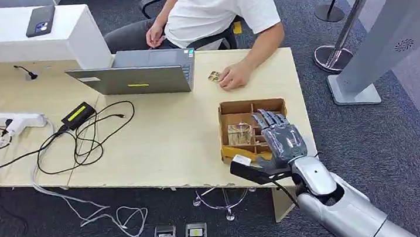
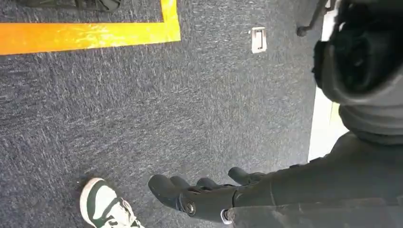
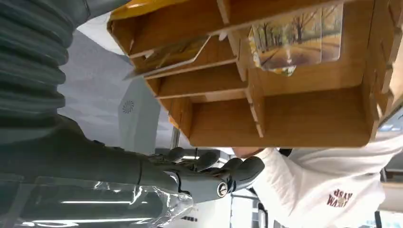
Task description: Pass the card to the sensor for recognition and then transmit it.
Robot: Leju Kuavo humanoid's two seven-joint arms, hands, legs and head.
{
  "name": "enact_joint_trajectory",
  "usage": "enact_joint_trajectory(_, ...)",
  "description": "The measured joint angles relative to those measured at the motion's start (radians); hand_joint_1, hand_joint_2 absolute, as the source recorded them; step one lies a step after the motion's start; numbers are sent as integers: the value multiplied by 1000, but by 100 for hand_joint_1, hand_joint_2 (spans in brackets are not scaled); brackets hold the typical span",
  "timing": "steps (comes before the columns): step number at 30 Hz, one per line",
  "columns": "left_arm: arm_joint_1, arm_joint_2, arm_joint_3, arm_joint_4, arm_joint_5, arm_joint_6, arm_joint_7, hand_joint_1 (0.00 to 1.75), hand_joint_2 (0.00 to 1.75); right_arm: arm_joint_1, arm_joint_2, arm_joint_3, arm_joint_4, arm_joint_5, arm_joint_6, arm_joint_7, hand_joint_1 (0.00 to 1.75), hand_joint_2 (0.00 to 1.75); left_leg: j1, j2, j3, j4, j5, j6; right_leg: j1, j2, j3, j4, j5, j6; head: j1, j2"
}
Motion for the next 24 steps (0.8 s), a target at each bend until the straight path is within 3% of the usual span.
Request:
enact_joint_trajectory(12,0,1,0,-2,-5,1,7,0,0,-5,0,43,40,-11,-24,80,0,175,0,0,0,0,0,0,0,0,0,0,0,0,0,0)
enact_joint_trajectory(24,0,1,0,-2,-3,2,8,0,0,-5,-17,45,58,3,-58,103,0,175,0,0,0,0,0,0,0,0,0,0,0,0,0,0)
